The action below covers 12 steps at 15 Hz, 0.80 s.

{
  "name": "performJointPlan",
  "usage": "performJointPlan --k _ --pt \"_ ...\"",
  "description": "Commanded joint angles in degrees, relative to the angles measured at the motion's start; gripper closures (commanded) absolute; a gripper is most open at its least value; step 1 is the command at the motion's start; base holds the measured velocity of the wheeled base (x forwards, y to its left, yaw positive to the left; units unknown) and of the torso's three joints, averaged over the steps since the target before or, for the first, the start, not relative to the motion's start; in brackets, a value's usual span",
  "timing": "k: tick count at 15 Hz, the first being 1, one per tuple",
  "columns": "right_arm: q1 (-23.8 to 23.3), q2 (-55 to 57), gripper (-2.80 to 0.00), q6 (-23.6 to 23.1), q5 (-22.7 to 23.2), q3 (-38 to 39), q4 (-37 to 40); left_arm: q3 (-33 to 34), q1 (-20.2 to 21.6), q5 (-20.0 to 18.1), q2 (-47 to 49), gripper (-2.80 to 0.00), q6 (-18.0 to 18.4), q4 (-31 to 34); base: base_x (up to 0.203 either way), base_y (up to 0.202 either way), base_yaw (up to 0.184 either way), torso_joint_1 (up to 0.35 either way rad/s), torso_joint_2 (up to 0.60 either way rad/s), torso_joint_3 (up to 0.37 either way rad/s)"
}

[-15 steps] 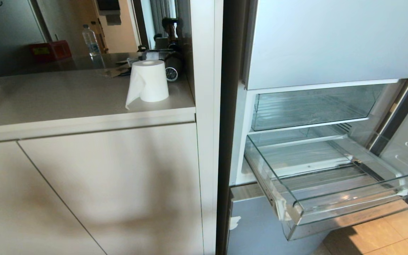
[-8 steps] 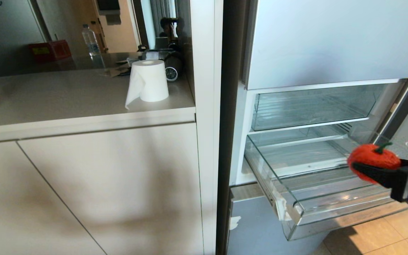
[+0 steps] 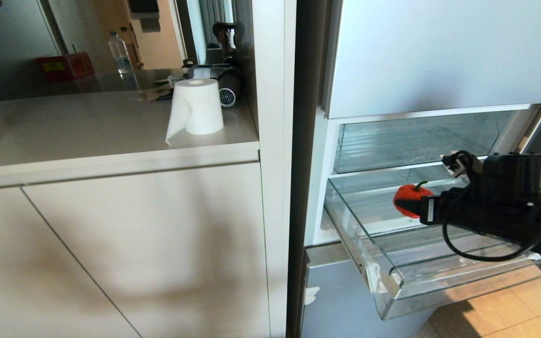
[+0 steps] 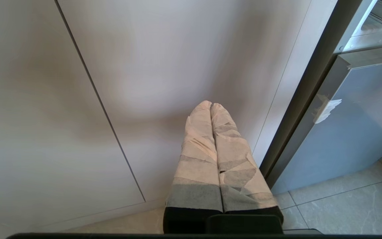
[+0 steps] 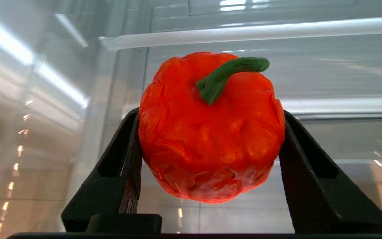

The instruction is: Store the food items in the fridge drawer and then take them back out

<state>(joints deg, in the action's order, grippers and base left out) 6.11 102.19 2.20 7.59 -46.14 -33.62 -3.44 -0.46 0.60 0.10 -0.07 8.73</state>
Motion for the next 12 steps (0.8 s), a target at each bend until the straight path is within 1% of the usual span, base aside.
performJointPlan --k 1,4,7,8,12 --pt "0.4 8.6 0.00 1.0 -0.2 -3.5 -1.1 0.0 0.0 0.0 0.0 0.00 0.0 0.1 0.000 0.000 0.000 0.000 0.00 0.000" --pt "1.3 13.2 0.00 2.1 -0.7 -6.0 -5.2 0.0 0.0 0.0 0.1 0.00 0.0 0.1 0.000 0.000 0.000 0.000 0.00 0.000" --pt "1.7 16.5 0.00 1.8 -0.7 -7.8 -5.6 0.0 0.0 0.0 0.0 0.00 0.0 0.1 0.000 0.000 0.000 0.000 0.00 0.000" --pt "1.7 17.3 -2.80 1.8 -0.7 -8.3 -5.9 0.0 0.0 0.0 0.1 0.00 0.0 0.1 0.000 0.000 0.000 0.000 0.00 0.000" --pt "1.7 19.9 -2.80 1.6 -1.7 -10.7 -5.9 0.0 0.0 0.0 0.1 0.00 0.0 0.1 0.000 0.000 0.000 0.000 0.00 0.000"
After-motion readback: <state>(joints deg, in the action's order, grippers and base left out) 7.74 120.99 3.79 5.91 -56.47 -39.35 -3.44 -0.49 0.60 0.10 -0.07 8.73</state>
